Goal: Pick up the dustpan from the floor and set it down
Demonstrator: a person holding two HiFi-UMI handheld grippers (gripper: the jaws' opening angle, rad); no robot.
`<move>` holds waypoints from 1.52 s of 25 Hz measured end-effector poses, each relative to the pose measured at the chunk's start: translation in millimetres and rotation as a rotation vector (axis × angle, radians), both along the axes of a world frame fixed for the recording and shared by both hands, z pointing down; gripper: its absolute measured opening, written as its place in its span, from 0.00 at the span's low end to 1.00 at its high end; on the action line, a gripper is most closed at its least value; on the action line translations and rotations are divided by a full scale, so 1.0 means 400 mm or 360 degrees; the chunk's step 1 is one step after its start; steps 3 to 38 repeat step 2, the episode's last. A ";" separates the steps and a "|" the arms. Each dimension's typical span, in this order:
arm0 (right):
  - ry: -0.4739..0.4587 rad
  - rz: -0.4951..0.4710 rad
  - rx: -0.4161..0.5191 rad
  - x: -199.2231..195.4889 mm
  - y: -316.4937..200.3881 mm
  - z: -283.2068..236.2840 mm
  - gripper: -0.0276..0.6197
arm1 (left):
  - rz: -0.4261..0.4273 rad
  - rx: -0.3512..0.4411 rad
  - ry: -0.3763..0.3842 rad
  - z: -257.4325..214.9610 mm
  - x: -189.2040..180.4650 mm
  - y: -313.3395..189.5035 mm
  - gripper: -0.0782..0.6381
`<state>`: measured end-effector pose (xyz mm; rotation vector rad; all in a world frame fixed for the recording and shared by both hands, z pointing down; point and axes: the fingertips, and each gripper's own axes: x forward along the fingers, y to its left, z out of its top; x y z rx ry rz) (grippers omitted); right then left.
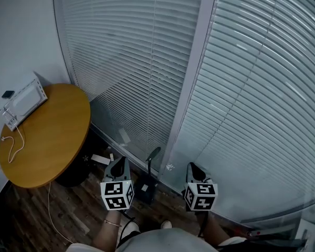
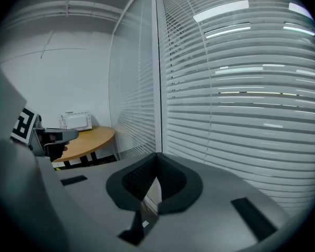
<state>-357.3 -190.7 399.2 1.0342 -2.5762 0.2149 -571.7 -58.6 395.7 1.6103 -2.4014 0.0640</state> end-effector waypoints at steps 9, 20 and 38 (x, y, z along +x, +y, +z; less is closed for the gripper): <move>0.0006 -0.0003 -0.0001 0.002 0.003 -0.001 0.09 | 0.0000 -0.0007 0.0005 0.004 0.001 0.004 0.13; 0.0006 -0.0003 -0.0001 0.002 0.003 -0.001 0.09 | 0.0000 -0.0007 0.0005 0.004 0.001 0.004 0.13; 0.0006 -0.0003 -0.0001 0.002 0.003 -0.001 0.09 | 0.0000 -0.0007 0.0005 0.004 0.001 0.004 0.13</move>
